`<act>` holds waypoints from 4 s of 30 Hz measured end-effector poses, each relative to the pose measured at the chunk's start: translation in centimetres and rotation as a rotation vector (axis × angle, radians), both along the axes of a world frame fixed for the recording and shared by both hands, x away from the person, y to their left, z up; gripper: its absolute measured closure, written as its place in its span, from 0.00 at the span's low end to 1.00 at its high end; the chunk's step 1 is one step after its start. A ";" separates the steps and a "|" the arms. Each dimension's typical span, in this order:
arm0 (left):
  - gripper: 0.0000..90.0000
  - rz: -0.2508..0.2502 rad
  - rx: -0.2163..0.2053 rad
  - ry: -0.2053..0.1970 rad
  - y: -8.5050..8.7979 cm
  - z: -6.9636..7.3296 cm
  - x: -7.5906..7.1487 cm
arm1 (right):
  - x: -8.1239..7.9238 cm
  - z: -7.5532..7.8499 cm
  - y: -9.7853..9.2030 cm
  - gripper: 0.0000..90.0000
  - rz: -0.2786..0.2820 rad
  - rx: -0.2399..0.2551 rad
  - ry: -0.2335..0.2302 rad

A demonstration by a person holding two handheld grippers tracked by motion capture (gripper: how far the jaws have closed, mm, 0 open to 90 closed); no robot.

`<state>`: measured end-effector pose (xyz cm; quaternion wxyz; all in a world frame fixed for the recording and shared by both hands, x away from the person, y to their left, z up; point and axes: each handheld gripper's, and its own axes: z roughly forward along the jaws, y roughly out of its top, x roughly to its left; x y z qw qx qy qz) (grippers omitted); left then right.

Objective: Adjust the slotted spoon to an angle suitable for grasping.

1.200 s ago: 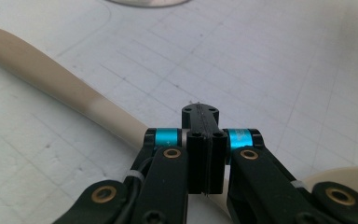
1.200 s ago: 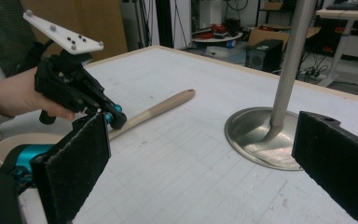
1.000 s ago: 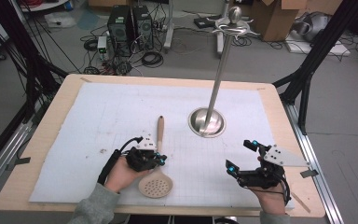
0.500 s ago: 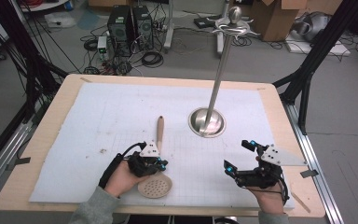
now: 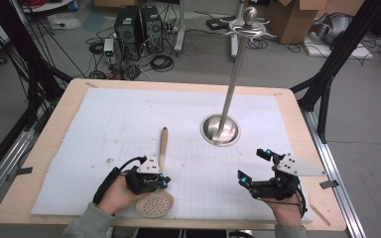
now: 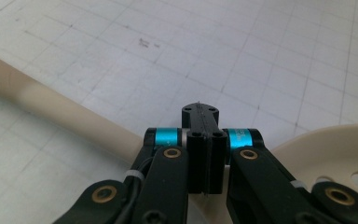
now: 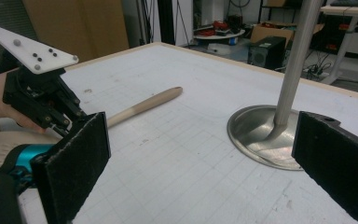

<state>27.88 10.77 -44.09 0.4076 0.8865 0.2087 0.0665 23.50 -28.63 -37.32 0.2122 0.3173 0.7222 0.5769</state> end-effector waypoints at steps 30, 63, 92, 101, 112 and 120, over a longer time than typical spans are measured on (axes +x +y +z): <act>1.00 0.213 -0.128 -0.022 10.0 0.5 -0.9 | 0.9 -0.3 1.7 0.03 0.034 -0.023 0.018; 1.00 0.157 -0.100 0.027 5.1 -0.1 2.8 | 0.7 -0.3 1.4 0.03 0.030 -0.018 0.019; 1.00 0.061 -0.106 0.000 3.3 1.3 2.9 | 0.6 -0.3 1.2 0.03 0.023 -0.016 0.015; 1.00 0.097 -0.095 -0.018 1.5 4.2 1.2 | 0.3 0.0 0.7 0.03 0.021 -0.002 0.006; 1.00 0.230 -0.023 0.005 -0.3 3.6 3.0 | 0.4 0.1 0.5 0.03 0.019 0.008 -0.005; 1.00 0.223 0.015 0.040 -0.6 2.5 3.9 | 0.2 0.2 0.2 0.03 0.015 0.019 -0.004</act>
